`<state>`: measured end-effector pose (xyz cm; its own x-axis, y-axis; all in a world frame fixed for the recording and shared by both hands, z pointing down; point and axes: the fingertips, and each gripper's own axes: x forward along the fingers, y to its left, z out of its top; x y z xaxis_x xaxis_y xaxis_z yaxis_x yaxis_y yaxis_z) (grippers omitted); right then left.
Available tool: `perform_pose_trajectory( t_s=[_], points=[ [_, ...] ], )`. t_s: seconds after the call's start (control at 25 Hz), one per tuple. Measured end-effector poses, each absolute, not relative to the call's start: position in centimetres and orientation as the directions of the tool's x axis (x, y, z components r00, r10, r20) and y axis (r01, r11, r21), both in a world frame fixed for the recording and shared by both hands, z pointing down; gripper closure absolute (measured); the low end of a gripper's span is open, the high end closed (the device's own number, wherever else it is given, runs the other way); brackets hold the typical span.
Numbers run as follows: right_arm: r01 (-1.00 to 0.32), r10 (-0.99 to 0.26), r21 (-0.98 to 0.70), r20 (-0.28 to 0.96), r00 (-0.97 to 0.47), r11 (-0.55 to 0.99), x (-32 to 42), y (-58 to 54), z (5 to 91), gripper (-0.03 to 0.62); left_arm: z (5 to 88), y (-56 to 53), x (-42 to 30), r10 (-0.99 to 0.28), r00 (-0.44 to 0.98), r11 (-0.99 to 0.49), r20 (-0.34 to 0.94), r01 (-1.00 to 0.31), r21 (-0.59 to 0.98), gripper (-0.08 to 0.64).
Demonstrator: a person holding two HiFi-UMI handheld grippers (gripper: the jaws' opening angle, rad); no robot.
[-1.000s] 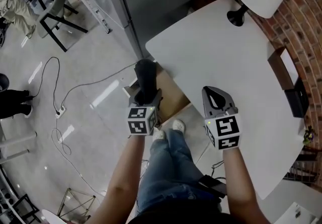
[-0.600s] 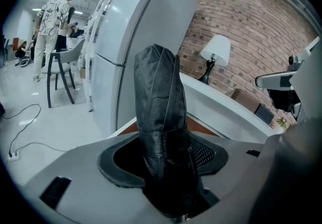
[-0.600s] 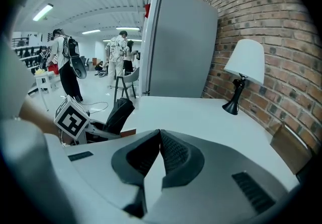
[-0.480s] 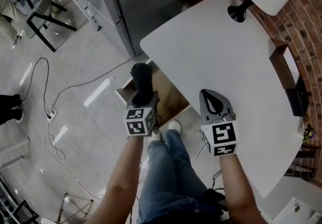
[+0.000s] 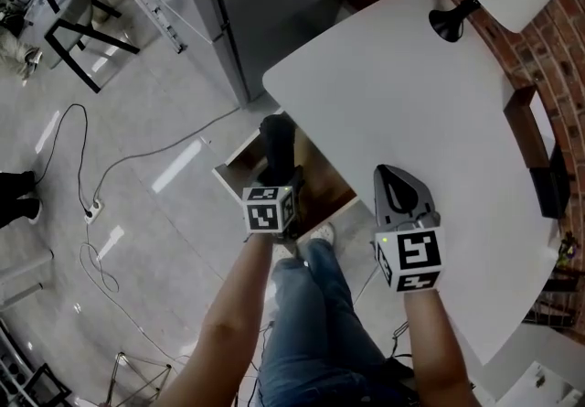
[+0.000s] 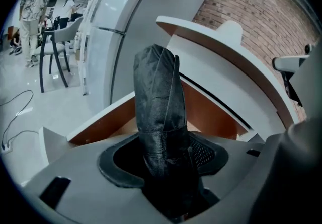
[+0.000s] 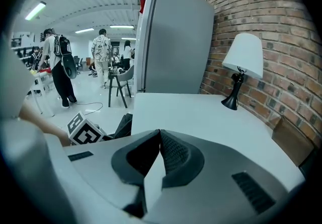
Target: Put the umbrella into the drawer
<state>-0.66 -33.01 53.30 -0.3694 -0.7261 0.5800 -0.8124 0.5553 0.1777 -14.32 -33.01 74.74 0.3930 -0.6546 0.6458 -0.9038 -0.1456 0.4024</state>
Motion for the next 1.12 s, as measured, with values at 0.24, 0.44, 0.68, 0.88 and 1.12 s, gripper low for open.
perform_pose_trajectory(
  t_s=[0.24, 0.44, 0.68, 0.88, 1.12],
  points=[
    [-0.82, -0.718, 0.176, 0.603, -0.348, 0.545, -0.6, -33.5, 54.3, 0.593, 77.2, -34.0, -12.3, -0.584, 0.428, -0.183, 0.69, -0.897, 0.401, 0.31],
    [-0.835, -0.725, 0.183, 0.612, -0.317, 0.52, -0.2, -33.7, 54.5, 0.592, 78.8, -34.6, -11.3, -0.526, 0.441, -0.194, 0.728, -0.895, 0.402, 0.305],
    [-0.845, -0.726, 0.179, 0.617, -0.303, 0.504, -0.3, -33.1, 54.7, 0.592, 80.2, -35.5, -11.3, -0.493, 0.433, -0.191, 0.755, -0.9, 0.392, 0.305],
    [-0.851, -0.725, 0.161, 0.615, -0.309, 0.5, -0.5, -32.7, 54.8, 0.592, 81.7, -35.7, -10.9, -0.473, 0.434, -0.186, 0.766, -0.9, 0.395, 0.305],
    [-0.858, -0.735, 0.152, 0.601, -0.315, 0.492, -0.5, -32.7, 53.8, 0.592, 82.1, -35.4, -11.7, -0.47, 0.416, -0.113, 0.779, -0.903, 0.414, 0.305]
  ],
)
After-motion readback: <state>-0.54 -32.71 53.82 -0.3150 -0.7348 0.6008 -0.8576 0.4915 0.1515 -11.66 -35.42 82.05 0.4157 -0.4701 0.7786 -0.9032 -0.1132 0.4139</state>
